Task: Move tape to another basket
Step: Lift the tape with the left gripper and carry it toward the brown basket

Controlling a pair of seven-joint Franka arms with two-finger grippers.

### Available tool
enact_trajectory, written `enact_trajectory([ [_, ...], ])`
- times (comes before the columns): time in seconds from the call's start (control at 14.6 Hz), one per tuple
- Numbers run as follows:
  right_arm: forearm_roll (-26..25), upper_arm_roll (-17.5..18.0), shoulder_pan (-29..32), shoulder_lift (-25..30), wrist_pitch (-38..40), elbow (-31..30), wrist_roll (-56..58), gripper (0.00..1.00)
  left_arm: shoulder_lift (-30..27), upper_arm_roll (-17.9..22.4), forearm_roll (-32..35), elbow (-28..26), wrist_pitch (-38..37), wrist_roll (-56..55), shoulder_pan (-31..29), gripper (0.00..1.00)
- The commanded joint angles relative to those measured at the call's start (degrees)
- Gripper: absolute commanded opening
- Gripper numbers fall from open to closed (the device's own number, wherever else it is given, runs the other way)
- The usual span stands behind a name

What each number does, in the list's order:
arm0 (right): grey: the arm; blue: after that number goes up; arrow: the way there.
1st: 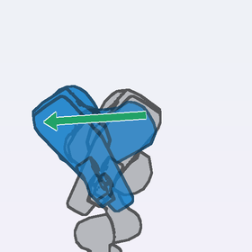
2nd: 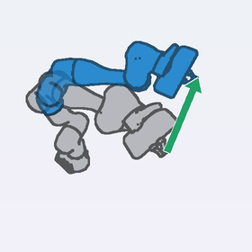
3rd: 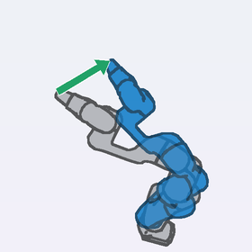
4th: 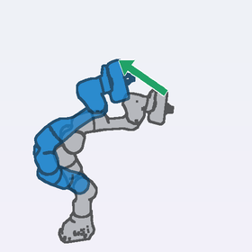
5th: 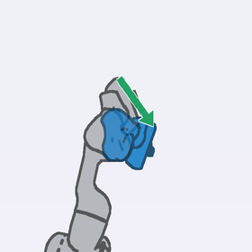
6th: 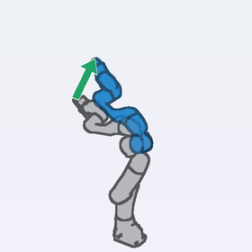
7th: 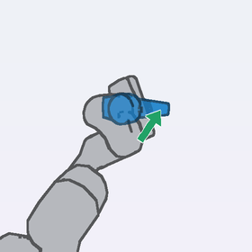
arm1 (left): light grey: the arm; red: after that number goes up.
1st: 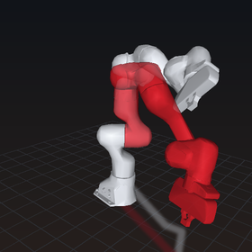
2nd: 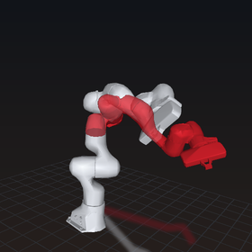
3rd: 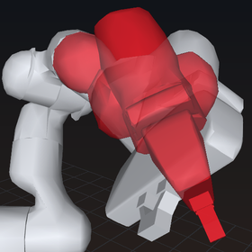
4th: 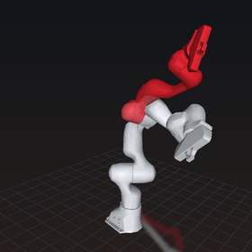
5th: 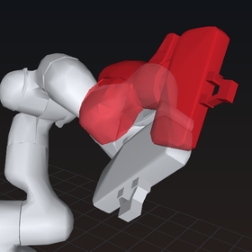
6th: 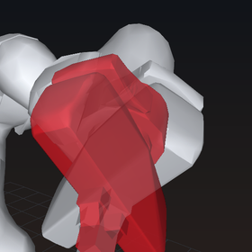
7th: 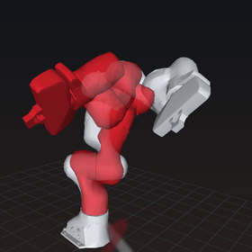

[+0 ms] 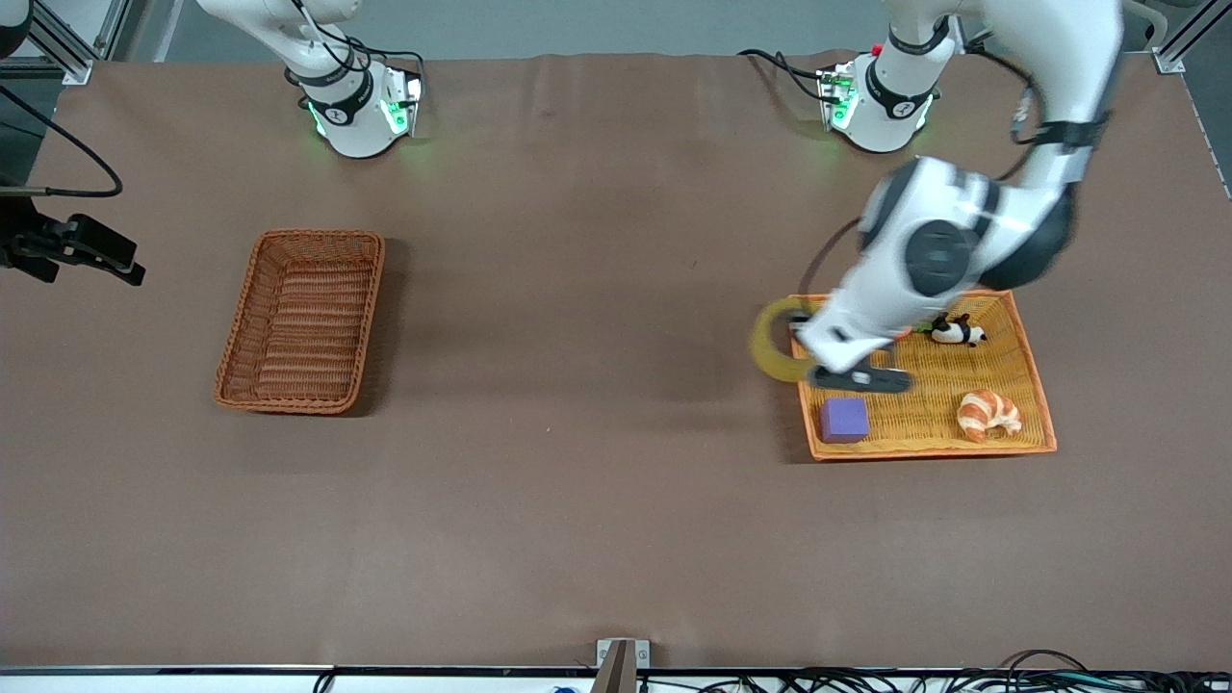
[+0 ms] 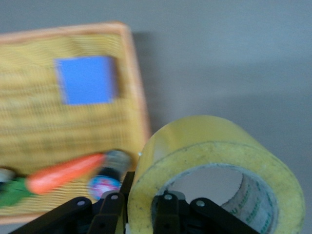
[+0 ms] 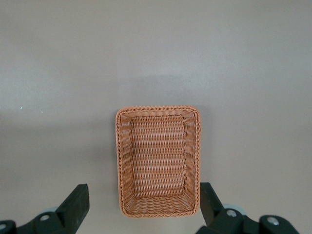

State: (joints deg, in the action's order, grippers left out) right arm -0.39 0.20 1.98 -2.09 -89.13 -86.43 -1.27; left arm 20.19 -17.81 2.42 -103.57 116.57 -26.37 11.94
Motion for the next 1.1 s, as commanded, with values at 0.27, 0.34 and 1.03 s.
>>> enact_trajectory([
  [0.27,1.19,-0.11,0.22,-0.02,0.27,0.12,0.75,1.00,19.95,0.85,0.65,21.80,-1.26,-22.12,16.61,0.02],
  [0.34,1.19,-0.11,0.22,-0.10,0.27,0.12,0.75,1.00,21.81,0.85,0.65,24.01,-1.26,-24.41,18.02,0.02],
  [1.03,1.19,-0.11,0.05,-0.19,0.18,0.12,0.92,1.00,32.53,6.47,0.74,31.67,13.19,-24.53,32.27,0.17],
])
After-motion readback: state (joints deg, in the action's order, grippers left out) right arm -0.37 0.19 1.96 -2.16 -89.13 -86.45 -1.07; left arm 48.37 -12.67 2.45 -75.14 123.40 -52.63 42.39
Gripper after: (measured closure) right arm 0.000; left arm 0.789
